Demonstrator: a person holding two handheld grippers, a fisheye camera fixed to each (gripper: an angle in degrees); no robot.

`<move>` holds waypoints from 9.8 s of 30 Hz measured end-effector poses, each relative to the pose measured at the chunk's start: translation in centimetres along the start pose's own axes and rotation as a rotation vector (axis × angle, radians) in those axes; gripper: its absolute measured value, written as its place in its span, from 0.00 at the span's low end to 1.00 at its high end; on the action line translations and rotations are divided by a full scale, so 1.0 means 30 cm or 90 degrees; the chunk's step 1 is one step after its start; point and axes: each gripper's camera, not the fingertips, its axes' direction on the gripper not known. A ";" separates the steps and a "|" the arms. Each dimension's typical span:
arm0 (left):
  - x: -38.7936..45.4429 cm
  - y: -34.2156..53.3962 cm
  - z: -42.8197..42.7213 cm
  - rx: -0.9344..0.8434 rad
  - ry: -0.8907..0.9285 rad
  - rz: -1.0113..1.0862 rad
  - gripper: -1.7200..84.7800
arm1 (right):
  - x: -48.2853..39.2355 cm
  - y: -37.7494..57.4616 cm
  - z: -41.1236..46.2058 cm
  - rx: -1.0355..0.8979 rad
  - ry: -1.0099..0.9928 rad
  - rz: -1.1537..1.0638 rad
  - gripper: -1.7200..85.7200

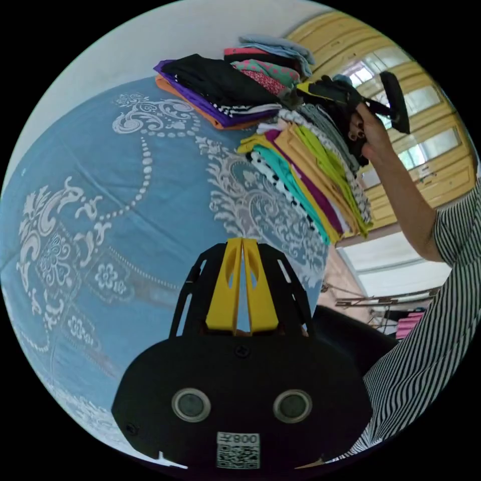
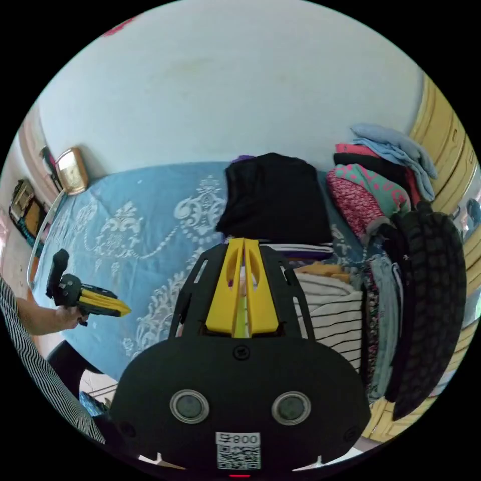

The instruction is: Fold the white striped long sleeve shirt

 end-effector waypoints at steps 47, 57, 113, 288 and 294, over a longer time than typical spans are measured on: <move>0.569 1.352 -0.299 -0.120 -0.213 -0.182 0.02 | 1.137 0.196 -0.903 0.015 0.014 0.338 0.12; 0.595 1.414 -0.325 -0.129 -0.217 -0.180 0.02 | 1.561 0.137 -0.730 -0.056 0.056 0.396 0.11; 0.484 0.867 -0.287 0.152 0.520 -0.296 0.11 | 2.672 0.672 -1.686 0.280 -0.488 0.123 0.02; -0.312 3.220 -3.617 0.415 -0.068 -0.693 0.12 | -0.079 -0.872 -0.566 -0.256 0.062 0.132 0.05; -0.186 3.317 -3.235 0.304 0.086 -0.666 0.13 | -0.416 -0.317 -0.576 -0.311 -0.176 0.058 0.07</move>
